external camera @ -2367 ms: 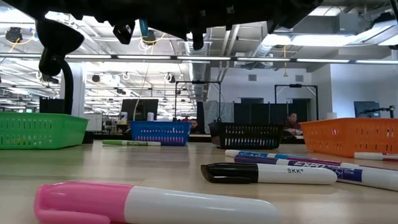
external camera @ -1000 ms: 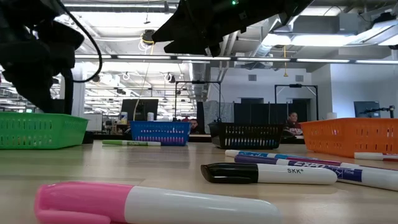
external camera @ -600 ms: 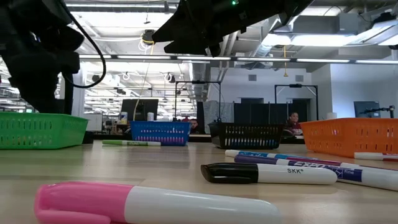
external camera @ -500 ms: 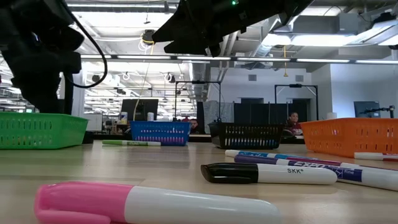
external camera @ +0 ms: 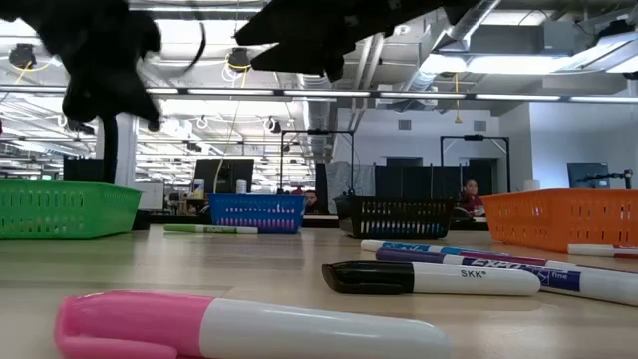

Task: Pick & Place Markers
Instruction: Put the red marker pen into the orange basket

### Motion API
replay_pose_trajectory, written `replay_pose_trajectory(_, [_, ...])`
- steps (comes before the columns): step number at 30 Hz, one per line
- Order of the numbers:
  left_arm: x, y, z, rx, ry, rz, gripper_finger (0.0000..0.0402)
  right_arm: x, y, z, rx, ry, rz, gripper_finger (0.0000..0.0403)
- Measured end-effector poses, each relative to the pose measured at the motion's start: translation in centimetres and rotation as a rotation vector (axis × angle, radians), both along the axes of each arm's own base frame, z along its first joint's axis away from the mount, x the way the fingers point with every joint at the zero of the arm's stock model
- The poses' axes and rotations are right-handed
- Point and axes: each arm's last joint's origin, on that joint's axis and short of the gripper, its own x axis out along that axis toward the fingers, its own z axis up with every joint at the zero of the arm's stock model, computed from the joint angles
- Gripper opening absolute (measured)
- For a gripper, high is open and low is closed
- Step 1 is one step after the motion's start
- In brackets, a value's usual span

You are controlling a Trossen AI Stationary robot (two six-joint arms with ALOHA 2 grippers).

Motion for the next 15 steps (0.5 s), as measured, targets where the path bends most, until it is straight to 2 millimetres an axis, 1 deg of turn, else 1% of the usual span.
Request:
replay_pose_trajectory(3, [1.0,-0.7,1.5,0.038,-0.17,-0.091,0.0118,-0.3,0.6,-0.2,0.006,0.122,0.004,0.0238])
replay_pose_trajectory(6, [1.4,-1.3,2.3,0.1,-0.263,-0.174,0.0118,-1.0,1.4,-0.2,0.001,0.305,-0.001,0.0238])
replay_pose_trajectory(8, [1.5,-1.6,2.5,0.13,-0.283,-0.209,0.0118,-1.9,1.8,-0.4,0.016,0.451,-0.026,0.0238])
replay_pose_trajectory(10, [1.5,-1.6,2.6,0.153,-0.281,-0.225,0.0118,-3.0,2.4,-0.6,0.065,0.597,-0.091,0.0238])
replay_pose_trajectory(12, [1.5,-1.5,2.6,0.177,-0.285,-0.23,0.0118,-4.1,2.9,-0.9,0.123,0.704,-0.176,0.0238])
replay_pose_trajectory(15, [1.7,-1.2,2.8,0.218,-0.305,-0.215,0.0118,-5.6,3.4,-1.3,0.184,0.821,-0.302,0.0238])
